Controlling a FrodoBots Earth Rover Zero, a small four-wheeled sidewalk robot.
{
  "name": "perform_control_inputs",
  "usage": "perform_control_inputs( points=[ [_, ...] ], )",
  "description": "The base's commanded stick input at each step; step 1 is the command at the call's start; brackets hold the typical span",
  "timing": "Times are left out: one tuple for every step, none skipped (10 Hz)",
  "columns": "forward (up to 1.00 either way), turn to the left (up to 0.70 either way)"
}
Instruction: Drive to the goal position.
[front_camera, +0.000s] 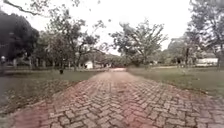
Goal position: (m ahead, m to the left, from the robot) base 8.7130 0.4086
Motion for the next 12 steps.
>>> perform_control_inputs(
  points=[
    [0.7,0.0],
    [0.7,0.0],
    [0.7,0.0],
    [0.7,0.0],
    [0.7,0.0],
    [0.7,0.0],
    [0.7,0.0],
    [0.7,0.0],
    [0.7,0.0],
    [0.7,0.0],
    [0.7,0.0],
    [0.7,0.0]
  ],
)
